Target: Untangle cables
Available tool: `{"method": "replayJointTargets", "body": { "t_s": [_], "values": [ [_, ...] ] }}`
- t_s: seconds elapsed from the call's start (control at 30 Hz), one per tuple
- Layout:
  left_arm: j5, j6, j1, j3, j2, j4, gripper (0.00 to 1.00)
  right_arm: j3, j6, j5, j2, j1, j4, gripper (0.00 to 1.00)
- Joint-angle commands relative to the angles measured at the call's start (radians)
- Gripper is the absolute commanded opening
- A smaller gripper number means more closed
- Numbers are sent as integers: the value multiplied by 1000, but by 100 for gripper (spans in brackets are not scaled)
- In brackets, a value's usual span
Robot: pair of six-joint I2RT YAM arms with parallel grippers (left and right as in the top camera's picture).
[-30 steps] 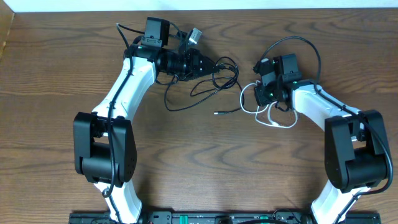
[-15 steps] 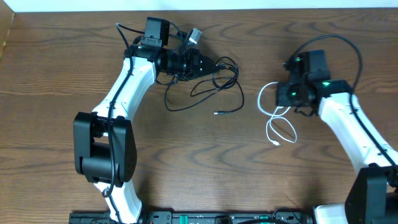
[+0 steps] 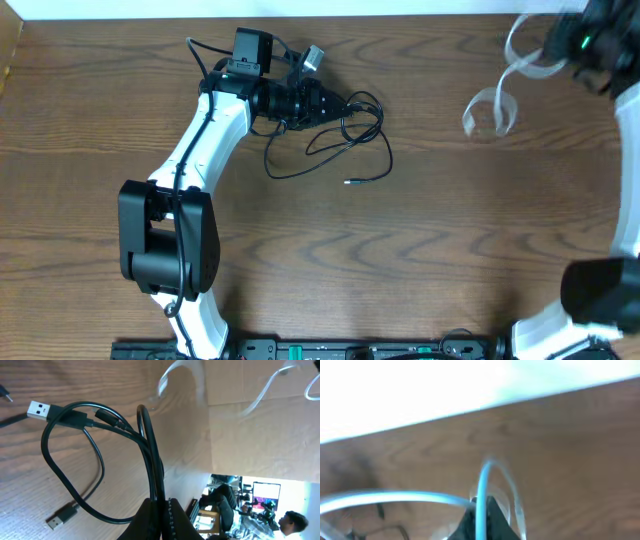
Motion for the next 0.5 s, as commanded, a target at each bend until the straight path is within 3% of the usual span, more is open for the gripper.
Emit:
{"method": "replayJointTargets", "body": {
  "t_s": [0.0, 0.13, 0.47],
  "values": [
    [9, 20, 1, 3, -4, -1, 8, 318, -50, 8, 198, -59, -86, 1],
    [9, 20, 1, 3, -4, -1, 8, 556, -50, 9, 364, -138, -90, 1],
    [9, 19, 1, 3, -4, -1, 7, 569, -49, 19, 557, -312, 74, 1]
  ]
}}
